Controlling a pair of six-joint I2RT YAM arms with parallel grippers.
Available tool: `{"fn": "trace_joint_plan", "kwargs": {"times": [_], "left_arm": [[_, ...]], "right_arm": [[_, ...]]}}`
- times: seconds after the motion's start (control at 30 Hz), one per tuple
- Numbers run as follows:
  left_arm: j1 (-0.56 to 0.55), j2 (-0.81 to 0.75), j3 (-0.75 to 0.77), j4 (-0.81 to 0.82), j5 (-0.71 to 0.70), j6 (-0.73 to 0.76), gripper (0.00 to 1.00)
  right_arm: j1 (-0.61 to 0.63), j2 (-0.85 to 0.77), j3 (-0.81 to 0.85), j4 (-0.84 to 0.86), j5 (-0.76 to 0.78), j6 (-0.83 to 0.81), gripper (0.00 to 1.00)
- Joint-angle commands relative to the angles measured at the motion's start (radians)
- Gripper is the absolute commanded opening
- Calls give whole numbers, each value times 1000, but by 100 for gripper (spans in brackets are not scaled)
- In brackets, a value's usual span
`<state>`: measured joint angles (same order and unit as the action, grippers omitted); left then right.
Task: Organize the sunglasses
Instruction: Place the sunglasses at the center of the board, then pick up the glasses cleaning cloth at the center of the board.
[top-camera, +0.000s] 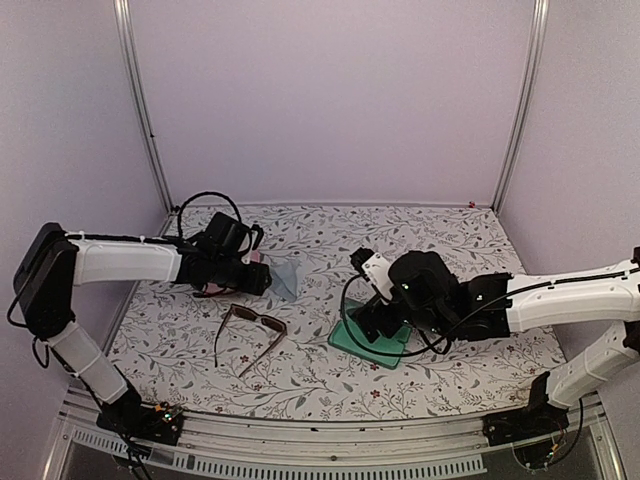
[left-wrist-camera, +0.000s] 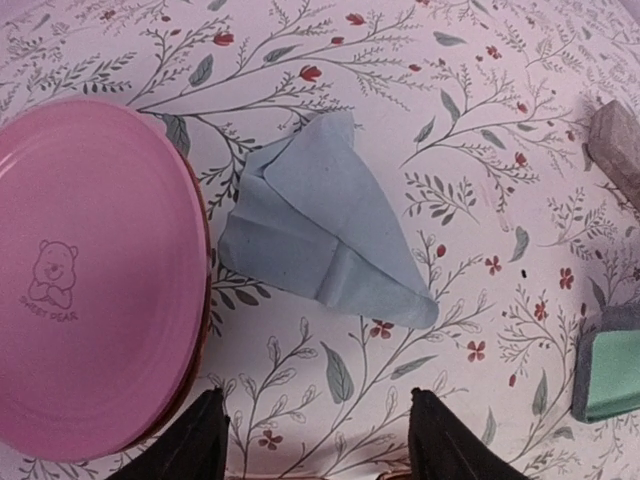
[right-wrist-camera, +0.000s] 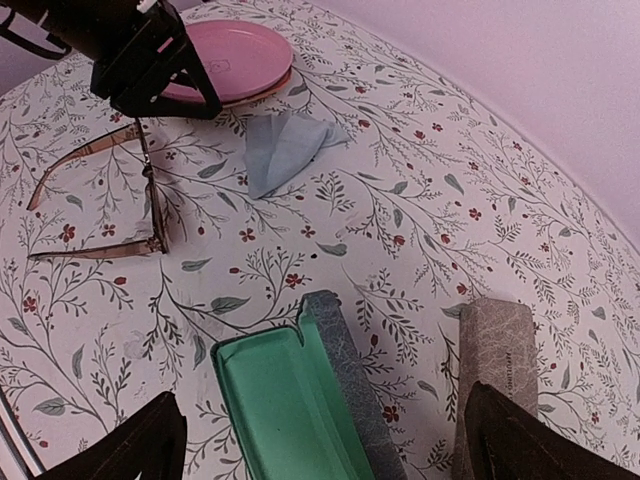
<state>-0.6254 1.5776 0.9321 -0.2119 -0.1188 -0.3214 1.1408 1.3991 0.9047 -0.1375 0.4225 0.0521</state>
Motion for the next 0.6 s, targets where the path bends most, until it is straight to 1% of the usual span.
{"fn": "trace_joint_plan", "kwargs": {"times": [0.0,0.1,0.23,0.43,0.57], "left_arm": [[13,107,80,64,95,23,58],[12,167,118,77,124,16,56],[7,228,164,90,153,10,56],[-26,301,228,78,144,21,56],[-52,336,261,53,126,31,49]], "right_arm": [[-10,-28,-30,25,29,54,99],[-12,-32,-51,42,29,50,99],[-14,-39,-71,60,22,51,99],[-16,-42,-89,74,11,48,99],[-15,-49,-92,71,17,46,99]]}}
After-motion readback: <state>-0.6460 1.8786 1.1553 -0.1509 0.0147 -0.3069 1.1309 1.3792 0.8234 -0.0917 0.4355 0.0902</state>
